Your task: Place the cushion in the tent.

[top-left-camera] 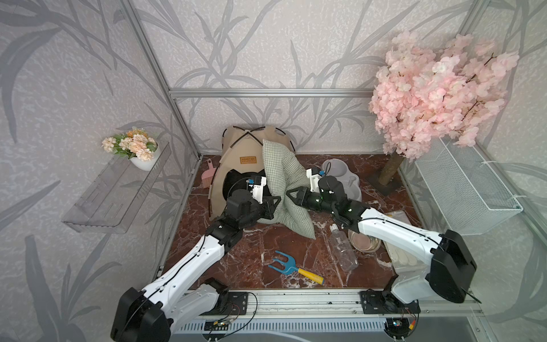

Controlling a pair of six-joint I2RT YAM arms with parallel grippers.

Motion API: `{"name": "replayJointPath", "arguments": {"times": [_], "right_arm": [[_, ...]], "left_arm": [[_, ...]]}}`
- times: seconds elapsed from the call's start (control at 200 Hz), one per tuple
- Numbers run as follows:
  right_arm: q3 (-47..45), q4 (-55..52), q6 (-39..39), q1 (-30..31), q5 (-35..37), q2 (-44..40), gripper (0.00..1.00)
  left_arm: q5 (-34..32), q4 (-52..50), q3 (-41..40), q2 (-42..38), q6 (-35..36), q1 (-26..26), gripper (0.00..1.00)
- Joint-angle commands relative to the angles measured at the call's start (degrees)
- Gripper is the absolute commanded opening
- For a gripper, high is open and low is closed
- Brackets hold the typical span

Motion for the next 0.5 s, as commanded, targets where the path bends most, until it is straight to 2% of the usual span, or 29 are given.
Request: {"name": "replayJointPath", "arguments": {"times": [0.0,0.27,0.385,0.495], "right_arm": [[2.9,4.9,0.6,1.0,-2.7,0.8,0.42],[5.9,6.0,-2.3,4.5,-1.7,1.9,0.69],[7.1,3.9,-4.8,6.5,3.2,2.6,0.74],[9.0,-0.4,-5.3,6.5,6.4,4.3,0.75]], "left_arm": [[4.8,7.1,-0.2,1.3,1.0,-0.4,0.0],[7.5,12.0,-1.7,2.0,1.7,-1.3,0.0],[7.0,19.3,-3.4,1.8,1.3,-2.0,0.0],[7.3,21.6,-2.5,2.4,2.0,-2.9,0.0]]}}
